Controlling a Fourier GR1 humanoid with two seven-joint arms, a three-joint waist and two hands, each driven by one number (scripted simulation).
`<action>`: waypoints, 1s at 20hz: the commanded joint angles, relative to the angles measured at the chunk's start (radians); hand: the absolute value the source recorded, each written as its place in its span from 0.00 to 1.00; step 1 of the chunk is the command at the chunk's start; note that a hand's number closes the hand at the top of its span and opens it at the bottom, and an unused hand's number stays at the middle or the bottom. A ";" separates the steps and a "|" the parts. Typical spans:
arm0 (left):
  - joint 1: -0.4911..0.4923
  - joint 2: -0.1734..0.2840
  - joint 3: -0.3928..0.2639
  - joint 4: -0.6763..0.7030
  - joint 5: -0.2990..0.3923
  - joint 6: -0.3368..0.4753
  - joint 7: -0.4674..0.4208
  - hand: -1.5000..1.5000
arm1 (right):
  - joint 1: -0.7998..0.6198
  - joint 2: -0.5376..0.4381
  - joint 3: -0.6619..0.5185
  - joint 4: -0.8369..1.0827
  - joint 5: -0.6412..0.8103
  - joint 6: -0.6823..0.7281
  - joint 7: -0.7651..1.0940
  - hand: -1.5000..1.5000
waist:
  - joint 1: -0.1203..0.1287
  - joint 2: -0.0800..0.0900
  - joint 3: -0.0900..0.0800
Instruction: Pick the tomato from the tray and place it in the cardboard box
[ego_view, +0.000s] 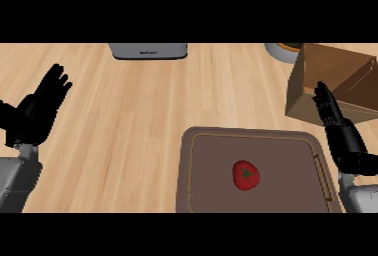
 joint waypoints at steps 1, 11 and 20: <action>-0.029 0.027 -0.004 -0.084 -0.030 -0.013 0.046 0.50 | 0.027 -0.027 -0.031 -0.111 -0.026 0.050 0.022 0.00 | -0.002 0.017 -0.013; 0.073 0.032 -0.163 -0.207 -0.206 -0.103 -0.145 0.50 | 0.120 -0.303 -0.187 -0.347 -0.062 0.264 0.040 0.00 | -0.010 0.016 -0.013; 0.076 -0.003 -0.192 -0.211 -0.259 -0.095 -0.142 0.50 | 0.120 -0.415 -0.091 -0.463 0.235 0.316 -0.074 0.00 | -0.002 0.016 -0.013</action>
